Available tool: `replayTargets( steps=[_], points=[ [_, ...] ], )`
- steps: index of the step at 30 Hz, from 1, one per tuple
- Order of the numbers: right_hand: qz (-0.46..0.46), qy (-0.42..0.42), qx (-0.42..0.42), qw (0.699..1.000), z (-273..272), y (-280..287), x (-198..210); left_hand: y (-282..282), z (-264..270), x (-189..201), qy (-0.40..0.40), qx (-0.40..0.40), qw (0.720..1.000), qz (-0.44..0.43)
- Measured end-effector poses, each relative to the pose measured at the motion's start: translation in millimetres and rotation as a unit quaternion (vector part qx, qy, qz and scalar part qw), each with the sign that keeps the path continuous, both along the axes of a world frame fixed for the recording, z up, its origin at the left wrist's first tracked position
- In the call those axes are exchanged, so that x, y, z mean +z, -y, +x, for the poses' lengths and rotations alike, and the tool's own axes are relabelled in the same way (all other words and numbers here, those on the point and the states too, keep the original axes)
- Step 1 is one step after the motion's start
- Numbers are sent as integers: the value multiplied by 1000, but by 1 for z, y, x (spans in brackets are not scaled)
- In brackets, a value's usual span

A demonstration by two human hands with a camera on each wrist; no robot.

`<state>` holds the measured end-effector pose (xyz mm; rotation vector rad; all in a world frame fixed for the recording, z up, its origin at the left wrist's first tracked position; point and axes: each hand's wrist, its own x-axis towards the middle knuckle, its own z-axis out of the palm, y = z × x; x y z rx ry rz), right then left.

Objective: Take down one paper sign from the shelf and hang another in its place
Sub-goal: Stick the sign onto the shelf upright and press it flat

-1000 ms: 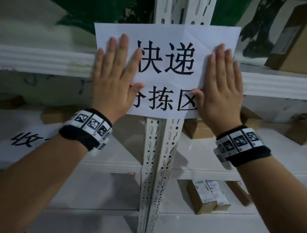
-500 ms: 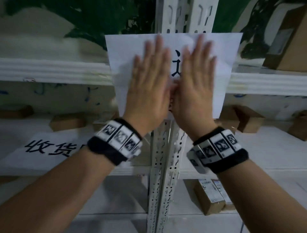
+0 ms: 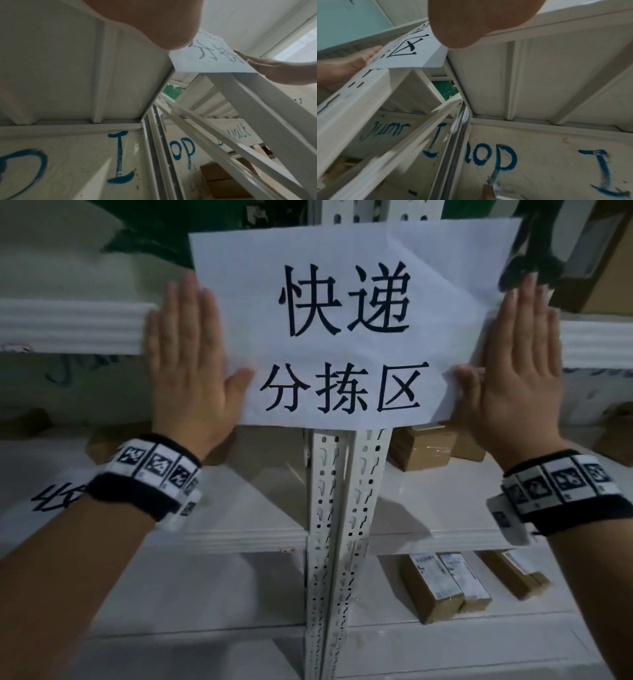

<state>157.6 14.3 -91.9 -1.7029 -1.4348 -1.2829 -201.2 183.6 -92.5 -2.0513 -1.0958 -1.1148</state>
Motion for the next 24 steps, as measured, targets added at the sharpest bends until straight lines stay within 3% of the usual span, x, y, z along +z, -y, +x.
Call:
replayTargets(
  steps=[5, 8, 10, 13, 16, 20, 24],
  points=[
    [-13, -70, 77, 994, -1, 10, -1, 10, -7, -5, 39, -34, 999, -12],
    [86, -144, 149, 974, -30, 13, 5, 28, 11, -1, 133, -65, 989, 3],
    [139, -120, 162, 970, -66, 4, 7, 45, 32, 6, 155, -91, 983, 31],
    [63, -30, 170, 983, -126, -25, 8, 65, 74, 11, 58, -146, 986, 49],
    [17, 5, 201, 980, -150, -51, 12, 58, 103, 6, -57, -88, 994, 38],
    [-5, 88, 133, 987, -125, -56, 10, 31, 87, 5, -68, -31, 996, 43],
    [-51, -13, 28, 998, -63, -26, 4, 10, 35, 2, -26, -8, 999, 19]
  ],
)
